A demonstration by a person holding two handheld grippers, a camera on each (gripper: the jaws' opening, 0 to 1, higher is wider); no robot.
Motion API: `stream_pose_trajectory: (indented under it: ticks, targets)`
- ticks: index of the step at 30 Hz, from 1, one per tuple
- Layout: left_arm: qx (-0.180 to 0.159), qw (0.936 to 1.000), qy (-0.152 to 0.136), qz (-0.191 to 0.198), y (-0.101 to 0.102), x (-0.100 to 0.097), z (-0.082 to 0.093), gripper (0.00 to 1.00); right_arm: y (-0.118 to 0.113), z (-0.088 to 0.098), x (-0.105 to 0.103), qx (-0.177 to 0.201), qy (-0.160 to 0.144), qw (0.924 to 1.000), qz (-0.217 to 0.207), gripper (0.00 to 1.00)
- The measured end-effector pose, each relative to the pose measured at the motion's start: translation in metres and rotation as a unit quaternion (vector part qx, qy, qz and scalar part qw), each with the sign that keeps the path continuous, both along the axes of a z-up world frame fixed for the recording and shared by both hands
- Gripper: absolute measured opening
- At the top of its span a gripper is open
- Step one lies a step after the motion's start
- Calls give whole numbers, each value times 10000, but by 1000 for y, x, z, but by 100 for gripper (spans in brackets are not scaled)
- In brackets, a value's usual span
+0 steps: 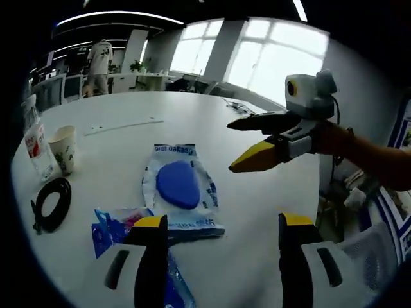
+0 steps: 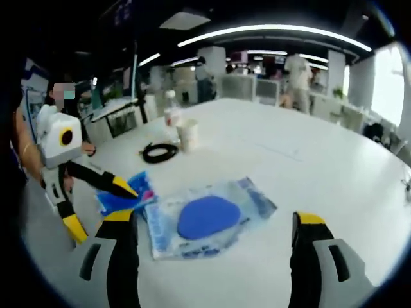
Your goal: Arrange the tabletop items into an orderly group along one side of the table until the central work area is clear of visible clutter.
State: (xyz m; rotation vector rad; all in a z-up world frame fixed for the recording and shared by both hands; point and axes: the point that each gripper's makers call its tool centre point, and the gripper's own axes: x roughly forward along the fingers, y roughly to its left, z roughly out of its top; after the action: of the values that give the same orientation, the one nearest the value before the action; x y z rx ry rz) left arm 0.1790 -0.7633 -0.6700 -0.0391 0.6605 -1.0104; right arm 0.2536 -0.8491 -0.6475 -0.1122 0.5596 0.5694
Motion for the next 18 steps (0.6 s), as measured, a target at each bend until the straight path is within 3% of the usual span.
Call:
stream_pose_trajectory:
  ticks: [4,12,18]
  targets:
    - [-99,9997,185,108,-5,-3,-3,61,-2,-6,8,-108,-67,9999,47,95]
    - [-252,9935,807,762,-10,0,-20,52,-8,-23,32,-204,-81,9998,-17,91]
    - [-11,9872,1104,1152,-4,4,-41,47,-5,-36,46,-244,-86,9996,73,86]
